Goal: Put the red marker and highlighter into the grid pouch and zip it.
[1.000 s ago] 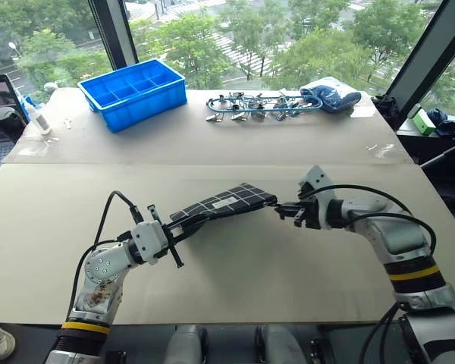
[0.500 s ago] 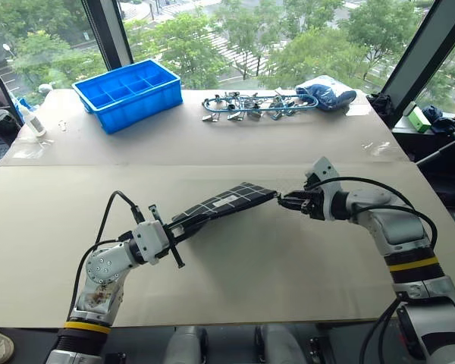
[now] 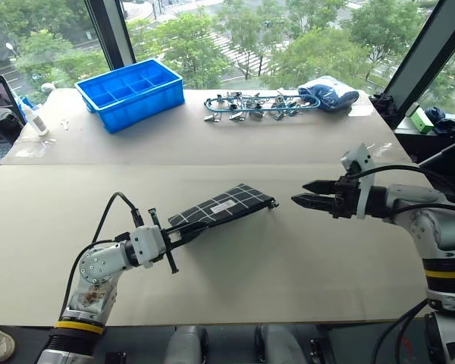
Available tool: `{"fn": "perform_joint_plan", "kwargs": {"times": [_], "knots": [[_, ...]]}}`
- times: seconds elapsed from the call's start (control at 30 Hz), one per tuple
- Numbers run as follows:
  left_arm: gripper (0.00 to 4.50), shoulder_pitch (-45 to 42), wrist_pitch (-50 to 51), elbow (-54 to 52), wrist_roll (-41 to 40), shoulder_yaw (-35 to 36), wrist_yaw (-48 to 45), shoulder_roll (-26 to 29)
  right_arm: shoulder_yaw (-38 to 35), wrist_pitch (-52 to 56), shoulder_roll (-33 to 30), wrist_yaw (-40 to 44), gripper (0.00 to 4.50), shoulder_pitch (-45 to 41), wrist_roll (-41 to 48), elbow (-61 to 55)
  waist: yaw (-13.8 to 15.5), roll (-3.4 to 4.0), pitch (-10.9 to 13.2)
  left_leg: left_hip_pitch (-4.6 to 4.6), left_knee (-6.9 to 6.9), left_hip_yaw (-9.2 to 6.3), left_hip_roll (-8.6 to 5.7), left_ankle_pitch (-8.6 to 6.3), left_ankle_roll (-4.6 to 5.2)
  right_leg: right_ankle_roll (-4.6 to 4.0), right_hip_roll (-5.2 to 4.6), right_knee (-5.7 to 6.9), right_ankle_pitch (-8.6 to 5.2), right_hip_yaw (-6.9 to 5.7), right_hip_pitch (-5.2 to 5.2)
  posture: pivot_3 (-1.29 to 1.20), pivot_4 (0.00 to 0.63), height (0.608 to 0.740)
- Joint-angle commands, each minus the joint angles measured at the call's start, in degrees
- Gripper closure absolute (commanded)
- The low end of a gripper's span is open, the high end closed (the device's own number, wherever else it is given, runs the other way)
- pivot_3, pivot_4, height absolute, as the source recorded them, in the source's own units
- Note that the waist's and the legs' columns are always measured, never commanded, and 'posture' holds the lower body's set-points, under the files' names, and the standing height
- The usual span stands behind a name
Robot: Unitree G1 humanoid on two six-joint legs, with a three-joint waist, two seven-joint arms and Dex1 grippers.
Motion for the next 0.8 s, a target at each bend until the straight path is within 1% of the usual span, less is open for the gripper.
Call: {"fn": "perform_joint_plan", "kwargs": {"times": [0.03,0.27,0.4,0.53,0.67,0.8], "knots": [[4.50,-2.90,-4.01,5.00,-1.94,2.17,-4.85,2.37,-1.45,-2.16,-1.08,0.73,1.29,1.00,-0.14,-1.32,0.00,0.00,0.00,0.00,0.00,0.03,0.00,0.00,0.00,0.00,0.00,0.00,0.00,-0.01,-0.01,0.00,0.150,0.740],[4.50,-8.41,-11.52,16.23,-1.19,1.81,-13.07,3.93,-0.48,-2.10,-0.29,0.03,1.29,3.31,-0.36,-4.23,0.10,0.00,0.00,-0.04,0.01,0.04,-0.04,0.00,0.00,0.01,-0.04,-0.01,0.00,-0.02,-0.01,0.00,0.150,0.740],[4.50,-11.97,-14.29,20.44,-2.86,1.42,-18.30,3.93,-0.19,-1.82,0.25,-0.29,1.29,3.84,-0.24,-5.03,0.10,0.00,0.00,-0.04,0.03,0.04,-0.05,0.00,0.00,0.01,-0.04,0.00,0.00,-0.04,0.00,0.00,0.150,0.740],[4.50,-13.54,-16.27,19.71,-4.89,-0.35,-23.97,3.10,0.44,-2.10,0.81,-0.96,1.29,3.94,-0.59,-5.00,0.11,0.00,0.00,-0.07,0.03,0.05,-0.06,0.00,0.00,0.02,-0.05,-0.01,0.00,-0.04,-0.01,0.00,0.150,0.740],[4.50,-14.09,-16.79,16.16,-7.35,-2.17,-28.09,2.19,0.44,-1.96,1.05,-1.42,1.29,4.52,-0.48,-5.72,0.12,0.00,0.00,-0.06,0.03,0.05,-0.06,0.00,0.00,0.02,-0.05,0.00,0.00,-0.03,-0.01,0.00,0.150,0.740],[4.50,-14.58,-16.59,13.23,-8.66,-3.79,-30.07,0.98,-0.02,-1.96,0.72,-1.67,1.29,4.62,-0.39,-5.70,0.31,0.00,0.00,-0.08,0.06,0.04,-0.07,0.00,0.00,0.03,-0.06,0.00,0.01,-0.02,0.00,0.00,0.150,0.740]]}}
